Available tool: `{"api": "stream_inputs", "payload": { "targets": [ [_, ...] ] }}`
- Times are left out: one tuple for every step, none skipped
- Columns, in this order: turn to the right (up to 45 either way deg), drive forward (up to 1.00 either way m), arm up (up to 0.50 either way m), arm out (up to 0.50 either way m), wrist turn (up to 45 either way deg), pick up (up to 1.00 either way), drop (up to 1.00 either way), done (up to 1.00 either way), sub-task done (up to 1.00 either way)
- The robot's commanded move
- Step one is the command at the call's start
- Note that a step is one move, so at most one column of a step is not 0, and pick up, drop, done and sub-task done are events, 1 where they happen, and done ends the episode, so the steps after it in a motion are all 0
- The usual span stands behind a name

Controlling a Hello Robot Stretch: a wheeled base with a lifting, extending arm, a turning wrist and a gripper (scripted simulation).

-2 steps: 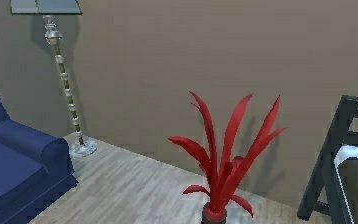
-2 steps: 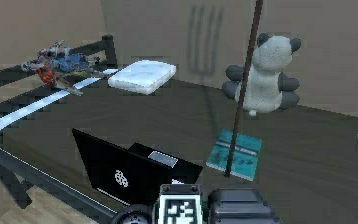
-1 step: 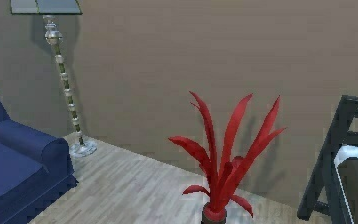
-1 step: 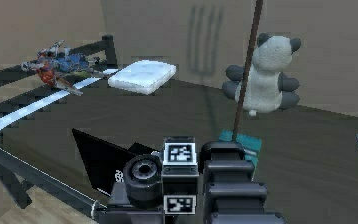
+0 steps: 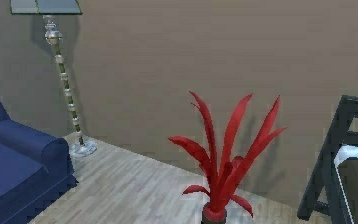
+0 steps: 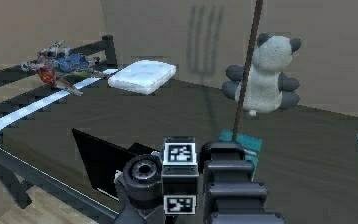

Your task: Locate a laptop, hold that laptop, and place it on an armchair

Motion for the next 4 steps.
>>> {"api": "stream_inputs", "payload": {
  "targets": [
    [0.0,0.0,0.0,0.0,45.0,0.0,0.0,0.0,0.0],
    [0.0,0.0,0.0,0.0,45.0,0.0,0.0,0.0,0.0],
    [0.0,0.0,0.0,0.0,45.0,0.0,0.0,0.0,0.0],
    [0.0,0.0,0.0,0.0,3.0,0.0,0.0,0.0,0.0]
  ]
}}
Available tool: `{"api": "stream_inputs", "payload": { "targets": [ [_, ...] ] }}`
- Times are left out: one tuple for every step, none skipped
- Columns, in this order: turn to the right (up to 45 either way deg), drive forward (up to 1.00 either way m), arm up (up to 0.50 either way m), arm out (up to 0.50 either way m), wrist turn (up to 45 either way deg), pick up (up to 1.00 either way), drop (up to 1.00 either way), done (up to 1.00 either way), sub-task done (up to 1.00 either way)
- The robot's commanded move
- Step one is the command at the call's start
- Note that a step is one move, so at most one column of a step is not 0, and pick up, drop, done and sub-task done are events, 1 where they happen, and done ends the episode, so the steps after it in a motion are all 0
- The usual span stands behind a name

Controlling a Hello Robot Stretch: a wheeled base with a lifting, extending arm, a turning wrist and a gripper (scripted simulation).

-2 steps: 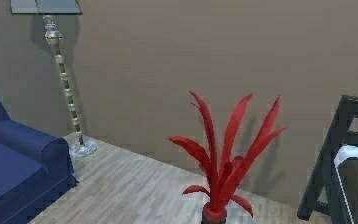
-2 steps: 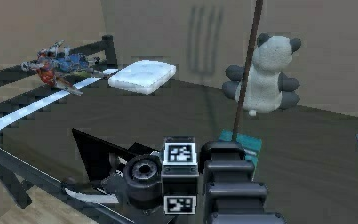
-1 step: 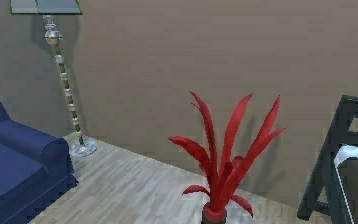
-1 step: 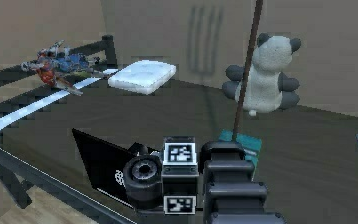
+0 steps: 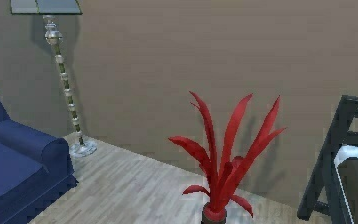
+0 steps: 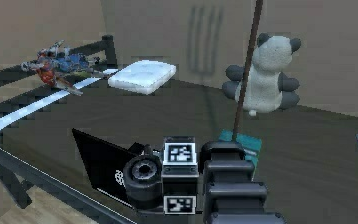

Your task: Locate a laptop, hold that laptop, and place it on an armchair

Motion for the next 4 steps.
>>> {"api": "stream_inputs", "payload": {
  "targets": [
    [0.0,0.0,0.0,0.0,0.0,1.0,0.0,0.0,0.0],
    [0.0,0.0,0.02,0.0,0.0,0.0,0.0,0.0,0.0],
    [-45.0,0.0,0.0,0.0,0.0,0.0,0.0,0.0,0.0],
    [-18.0,0.0,0.0,0.0,0.0,0.0,0.0,0.0,0.0]
  ]
}}
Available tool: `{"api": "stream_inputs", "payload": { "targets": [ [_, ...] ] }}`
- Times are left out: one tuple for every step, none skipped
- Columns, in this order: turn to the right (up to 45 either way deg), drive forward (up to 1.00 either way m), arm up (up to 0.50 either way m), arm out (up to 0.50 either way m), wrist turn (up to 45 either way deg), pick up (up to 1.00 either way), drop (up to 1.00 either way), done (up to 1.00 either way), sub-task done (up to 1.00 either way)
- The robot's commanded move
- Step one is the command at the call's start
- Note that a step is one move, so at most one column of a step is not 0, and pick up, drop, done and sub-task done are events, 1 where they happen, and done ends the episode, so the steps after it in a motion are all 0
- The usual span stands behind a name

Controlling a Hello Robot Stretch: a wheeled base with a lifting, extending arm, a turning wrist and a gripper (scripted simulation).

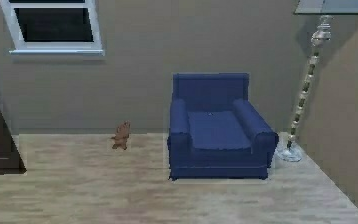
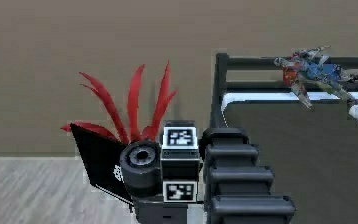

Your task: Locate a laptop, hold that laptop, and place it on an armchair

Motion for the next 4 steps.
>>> {"api": "stream_inputs", "payload": {
  "targets": [
    [0.0,0.4,0.0,0.0,0.0,0.0,0.0,0.0,0.0],
    [36.0,0.0,0.0,0.0,0.0,0.0,0.0,0.0,0.0],
    [0.0,0.7,0.0,0.0,0.0,0.0,0.0,0.0,0.0],
    [-45.0,0.0,0.0,0.0,0.0,0.0,0.0,0.0,0.0]
  ]
}}
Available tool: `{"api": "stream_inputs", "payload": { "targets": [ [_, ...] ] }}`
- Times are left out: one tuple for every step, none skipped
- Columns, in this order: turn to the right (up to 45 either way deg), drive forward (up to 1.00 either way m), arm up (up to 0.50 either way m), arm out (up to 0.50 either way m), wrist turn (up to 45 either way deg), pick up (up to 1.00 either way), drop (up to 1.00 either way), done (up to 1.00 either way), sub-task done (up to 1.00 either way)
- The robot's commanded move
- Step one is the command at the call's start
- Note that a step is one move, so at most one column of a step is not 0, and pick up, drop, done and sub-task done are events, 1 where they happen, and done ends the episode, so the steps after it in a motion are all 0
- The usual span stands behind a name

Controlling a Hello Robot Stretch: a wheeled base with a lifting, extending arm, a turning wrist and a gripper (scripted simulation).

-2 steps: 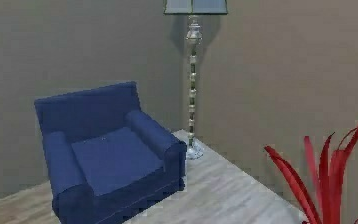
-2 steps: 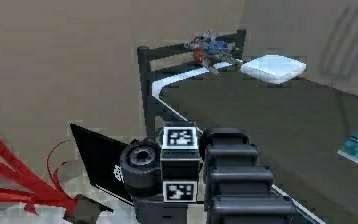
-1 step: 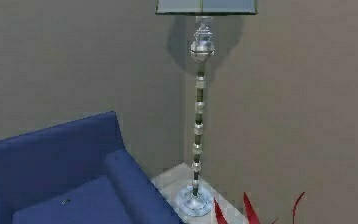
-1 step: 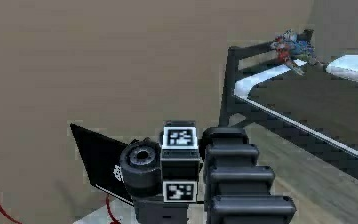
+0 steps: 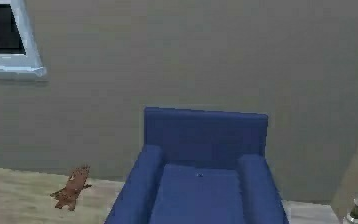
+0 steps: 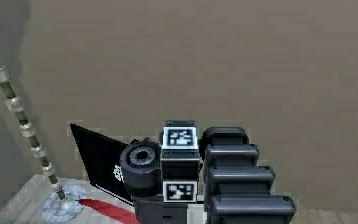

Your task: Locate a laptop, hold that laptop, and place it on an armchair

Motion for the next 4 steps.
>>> {"api": "stream_inputs", "payload": {
  "targets": [
    [-45.0,0.0,0.0,0.0,0.0,0.0,0.0,0.0,0.0],
    [-45.0,0.0,0.0,0.0,0.0,0.0,0.0,0.0,0.0],
    [-18.0,0.0,0.0,0.0,0.0,0.0,0.0,0.0,0.0],
    [45.0,0.0,0.0,0.0,0.0,0.0,0.0,0.0,0.0]
  ]
}}
